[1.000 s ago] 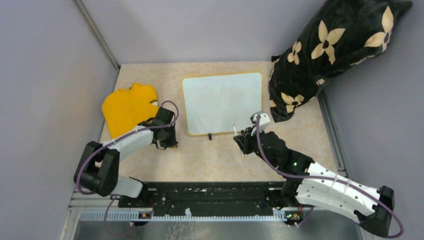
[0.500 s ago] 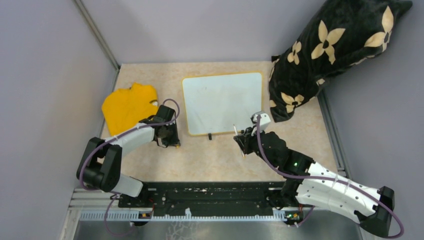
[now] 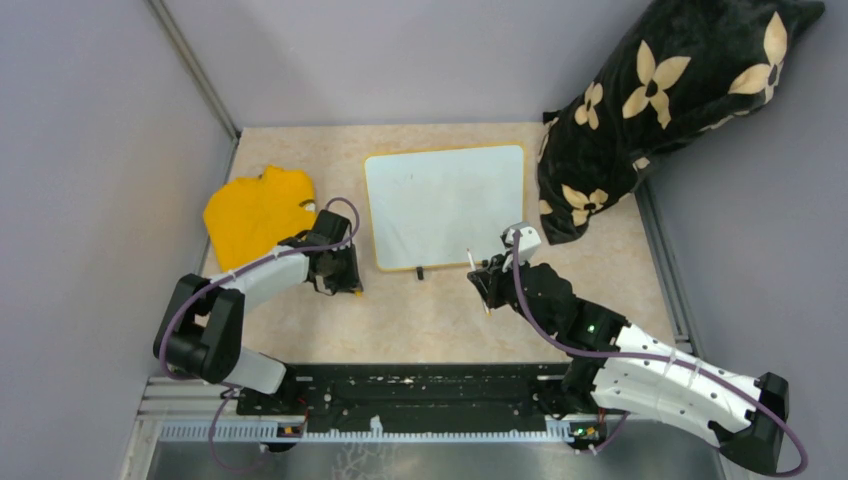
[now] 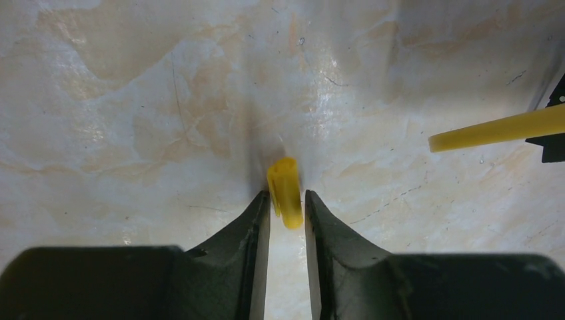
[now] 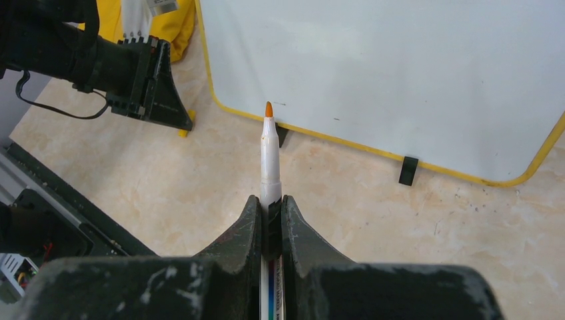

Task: Write a sentence on the whiteboard
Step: Place the pen cap at the center of the board.

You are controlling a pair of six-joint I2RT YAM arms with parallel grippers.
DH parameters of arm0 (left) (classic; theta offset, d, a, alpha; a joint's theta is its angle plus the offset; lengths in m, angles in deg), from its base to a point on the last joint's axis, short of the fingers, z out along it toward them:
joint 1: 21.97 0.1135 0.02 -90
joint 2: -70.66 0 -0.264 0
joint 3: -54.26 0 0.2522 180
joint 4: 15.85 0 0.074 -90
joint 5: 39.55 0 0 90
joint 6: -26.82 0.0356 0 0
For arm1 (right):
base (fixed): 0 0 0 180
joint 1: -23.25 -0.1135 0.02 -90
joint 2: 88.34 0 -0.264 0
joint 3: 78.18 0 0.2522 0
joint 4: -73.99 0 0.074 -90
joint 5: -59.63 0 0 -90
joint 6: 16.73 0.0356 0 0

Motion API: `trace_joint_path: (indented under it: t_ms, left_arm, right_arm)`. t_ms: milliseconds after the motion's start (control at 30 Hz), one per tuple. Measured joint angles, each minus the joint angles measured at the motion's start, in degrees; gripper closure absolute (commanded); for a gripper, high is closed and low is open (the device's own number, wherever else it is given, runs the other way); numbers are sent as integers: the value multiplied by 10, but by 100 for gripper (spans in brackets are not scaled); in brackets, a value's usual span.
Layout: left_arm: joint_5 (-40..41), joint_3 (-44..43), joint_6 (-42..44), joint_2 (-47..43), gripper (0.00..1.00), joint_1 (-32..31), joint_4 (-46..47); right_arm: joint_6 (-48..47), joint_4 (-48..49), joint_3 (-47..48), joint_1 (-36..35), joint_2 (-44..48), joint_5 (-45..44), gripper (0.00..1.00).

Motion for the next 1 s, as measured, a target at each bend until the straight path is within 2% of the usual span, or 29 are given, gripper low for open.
trace_joint_path:
  t_ms: [100, 367, 567, 800, 900, 933, 1000]
  left_arm:
    - [-2, 0, -2, 0, 59, 0, 2]
    - [-6, -1, -6, -2, 49, 0, 5]
    - [14, 1, -14, -19, 31, 0, -5]
    - [32, 5, -16, -122, 20, 0, -21]
    - [18, 3, -5, -196, 9, 0, -23]
    - [8, 3, 3, -229, 3, 0, -19]
    - [-18, 2, 17, -283, 1, 0, 1]
  right_arm:
    - [0, 0, 0, 0, 0, 0, 100]
    - [0, 0, 0, 0, 0, 0, 100]
    - [0, -2, 0, 0, 0, 0, 100]
    - [0, -5, 0, 0, 7, 3, 100]
    - [-3, -5, 0, 0, 8, 7, 100]
    - [-5, -5, 0, 0, 8, 9, 100]
    - [-9, -4, 0, 0, 11, 14, 100]
